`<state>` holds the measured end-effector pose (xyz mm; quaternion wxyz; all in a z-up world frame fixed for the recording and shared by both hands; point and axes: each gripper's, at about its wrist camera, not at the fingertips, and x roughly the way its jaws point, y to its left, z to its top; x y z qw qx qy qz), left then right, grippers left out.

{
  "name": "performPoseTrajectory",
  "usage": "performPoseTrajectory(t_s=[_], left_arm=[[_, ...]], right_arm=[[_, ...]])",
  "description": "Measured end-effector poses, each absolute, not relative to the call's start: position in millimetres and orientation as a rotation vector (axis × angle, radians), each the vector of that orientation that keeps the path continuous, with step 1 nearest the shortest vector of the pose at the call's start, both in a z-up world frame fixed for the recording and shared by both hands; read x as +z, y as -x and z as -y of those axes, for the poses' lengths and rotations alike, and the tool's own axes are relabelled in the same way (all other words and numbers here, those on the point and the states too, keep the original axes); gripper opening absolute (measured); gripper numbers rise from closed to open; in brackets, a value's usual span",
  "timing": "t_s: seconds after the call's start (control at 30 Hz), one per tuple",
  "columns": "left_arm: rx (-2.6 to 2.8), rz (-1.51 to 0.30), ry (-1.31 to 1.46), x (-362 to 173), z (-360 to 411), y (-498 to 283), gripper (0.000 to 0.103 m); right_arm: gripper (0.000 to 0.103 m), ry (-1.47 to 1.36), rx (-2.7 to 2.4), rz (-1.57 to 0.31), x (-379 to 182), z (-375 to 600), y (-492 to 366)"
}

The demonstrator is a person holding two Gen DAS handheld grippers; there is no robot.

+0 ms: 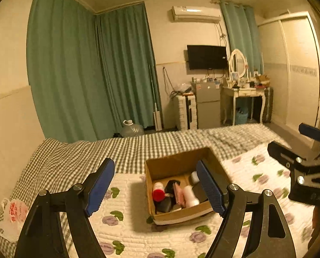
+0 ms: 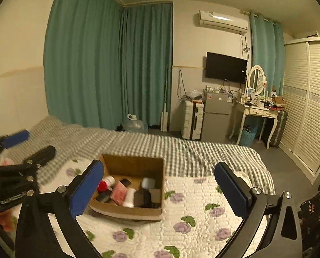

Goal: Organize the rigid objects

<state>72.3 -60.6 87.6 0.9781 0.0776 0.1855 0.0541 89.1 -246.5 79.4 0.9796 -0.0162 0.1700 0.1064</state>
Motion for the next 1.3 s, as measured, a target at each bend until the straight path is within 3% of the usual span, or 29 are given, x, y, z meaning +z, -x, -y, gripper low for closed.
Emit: performPoseTrajectory(t_s=[0.4, 1.3], left_arm=[[0.166, -0.481, -0.036, -4.5, 45.8, -92.9, 0.081], [0.132, -0.508, -0.019, -9.0, 41.6, -86.8, 0.081]], right_arm=[[0.103, 0.063, 0.2, -0.468, -12.4, 240.7, -126.3], [0.103, 0.058, 0.206, -0.481, -13.2, 229.7, -118.8]])
